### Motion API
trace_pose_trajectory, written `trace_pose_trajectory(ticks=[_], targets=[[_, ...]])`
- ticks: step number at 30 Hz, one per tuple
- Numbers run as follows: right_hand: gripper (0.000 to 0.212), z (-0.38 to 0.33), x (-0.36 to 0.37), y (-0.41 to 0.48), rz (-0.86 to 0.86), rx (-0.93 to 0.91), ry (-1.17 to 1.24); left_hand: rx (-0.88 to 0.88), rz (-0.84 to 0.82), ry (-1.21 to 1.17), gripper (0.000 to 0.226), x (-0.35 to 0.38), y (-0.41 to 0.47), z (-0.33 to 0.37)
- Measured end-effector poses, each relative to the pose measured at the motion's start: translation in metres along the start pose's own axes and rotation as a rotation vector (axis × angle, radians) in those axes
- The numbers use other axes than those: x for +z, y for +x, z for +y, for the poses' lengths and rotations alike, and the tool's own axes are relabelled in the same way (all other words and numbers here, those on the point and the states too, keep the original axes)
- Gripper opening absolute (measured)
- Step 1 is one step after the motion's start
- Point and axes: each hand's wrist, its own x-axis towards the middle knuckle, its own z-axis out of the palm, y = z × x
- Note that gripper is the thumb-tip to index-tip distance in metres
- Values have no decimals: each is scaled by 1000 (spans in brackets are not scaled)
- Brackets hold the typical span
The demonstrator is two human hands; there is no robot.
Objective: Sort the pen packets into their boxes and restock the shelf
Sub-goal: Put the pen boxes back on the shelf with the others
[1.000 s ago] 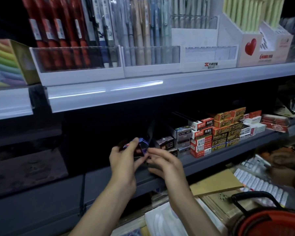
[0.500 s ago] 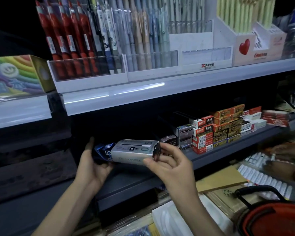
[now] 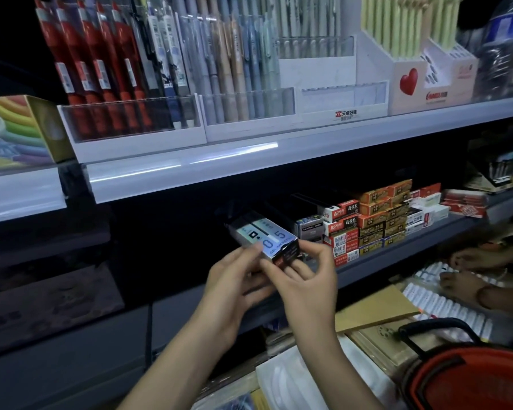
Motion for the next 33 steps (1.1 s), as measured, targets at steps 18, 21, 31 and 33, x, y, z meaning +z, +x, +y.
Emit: trace_pose_trajectory(ticks=[18,21,31,33], targets=[[27,27,-37,75,201,-24,-217,144,179,175,29,28,71,-30],[29,25,-46,87,252,-98,-306,196,167,315,18,26,72,-36],[44,32,-49,95,192,-403,-794,344,223,561,30,15,90,-54],[39,33,-50,95,209,-458,-904,361,252,603,41,13,94,-57]])
